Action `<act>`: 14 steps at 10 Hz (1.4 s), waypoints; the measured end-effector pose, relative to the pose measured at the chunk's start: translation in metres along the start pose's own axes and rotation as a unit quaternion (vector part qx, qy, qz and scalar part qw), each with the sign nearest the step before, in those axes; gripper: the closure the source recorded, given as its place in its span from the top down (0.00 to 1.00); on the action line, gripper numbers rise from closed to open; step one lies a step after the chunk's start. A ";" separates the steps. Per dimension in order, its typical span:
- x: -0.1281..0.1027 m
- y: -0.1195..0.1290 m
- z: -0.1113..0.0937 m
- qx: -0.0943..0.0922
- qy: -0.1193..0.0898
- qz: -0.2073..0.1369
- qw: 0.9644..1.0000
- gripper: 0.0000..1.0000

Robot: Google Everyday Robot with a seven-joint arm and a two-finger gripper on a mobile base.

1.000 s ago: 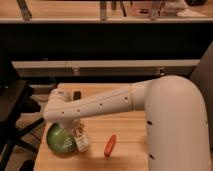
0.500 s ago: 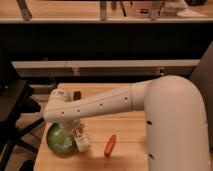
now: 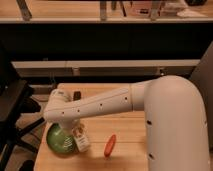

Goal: Place the bottle in the ceramic bowl

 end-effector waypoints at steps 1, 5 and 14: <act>0.000 0.000 0.000 0.000 0.000 0.000 1.000 0.47; 0.001 -0.001 0.000 0.000 0.002 -0.002 1.000 0.45; 0.002 0.001 0.000 0.001 0.003 -0.002 1.000 0.60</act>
